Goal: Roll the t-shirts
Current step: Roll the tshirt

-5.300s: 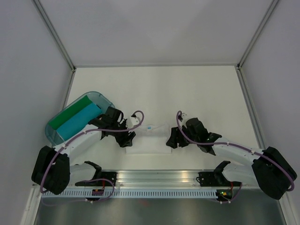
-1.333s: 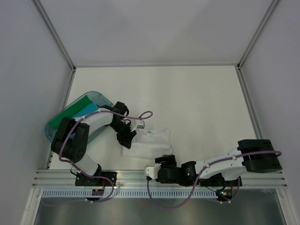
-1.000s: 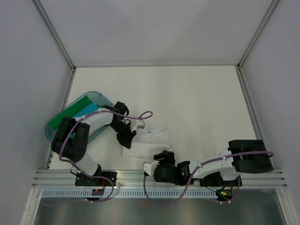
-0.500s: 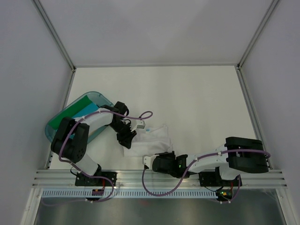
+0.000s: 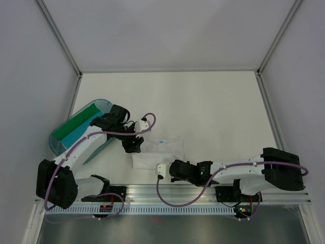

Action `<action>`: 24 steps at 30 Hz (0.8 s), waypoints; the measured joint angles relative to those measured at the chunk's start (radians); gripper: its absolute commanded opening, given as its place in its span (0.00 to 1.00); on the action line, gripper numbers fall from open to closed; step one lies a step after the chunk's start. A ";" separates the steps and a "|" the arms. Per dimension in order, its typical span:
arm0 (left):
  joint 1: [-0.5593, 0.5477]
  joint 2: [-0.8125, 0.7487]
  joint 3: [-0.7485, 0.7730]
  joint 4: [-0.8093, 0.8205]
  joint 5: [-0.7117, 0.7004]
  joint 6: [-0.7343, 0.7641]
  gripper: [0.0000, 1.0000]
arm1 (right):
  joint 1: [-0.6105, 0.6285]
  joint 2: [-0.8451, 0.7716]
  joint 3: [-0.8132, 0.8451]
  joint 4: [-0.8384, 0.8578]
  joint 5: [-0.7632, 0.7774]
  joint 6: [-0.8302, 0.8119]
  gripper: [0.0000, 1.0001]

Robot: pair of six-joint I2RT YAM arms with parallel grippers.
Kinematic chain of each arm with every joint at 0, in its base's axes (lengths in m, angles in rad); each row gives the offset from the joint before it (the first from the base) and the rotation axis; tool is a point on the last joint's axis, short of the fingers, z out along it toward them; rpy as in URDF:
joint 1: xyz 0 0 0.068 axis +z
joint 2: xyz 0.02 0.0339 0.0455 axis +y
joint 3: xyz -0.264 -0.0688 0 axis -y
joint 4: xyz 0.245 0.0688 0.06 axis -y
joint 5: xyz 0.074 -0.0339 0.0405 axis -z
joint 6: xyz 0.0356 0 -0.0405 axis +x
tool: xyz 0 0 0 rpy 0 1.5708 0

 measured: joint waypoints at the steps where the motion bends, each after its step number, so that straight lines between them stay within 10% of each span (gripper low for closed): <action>1: 0.000 -0.026 -0.003 0.011 0.000 -0.011 0.63 | -0.011 -0.007 0.000 0.000 -0.024 -0.003 0.00; 12: 0.000 -0.230 -0.118 -0.019 -0.011 0.112 0.69 | -0.138 -0.009 0.029 -0.044 -0.259 -0.034 0.00; 24: -0.114 -0.941 -0.598 0.063 -0.048 0.522 0.81 | -0.189 -0.010 0.041 -0.030 -0.338 -0.039 0.00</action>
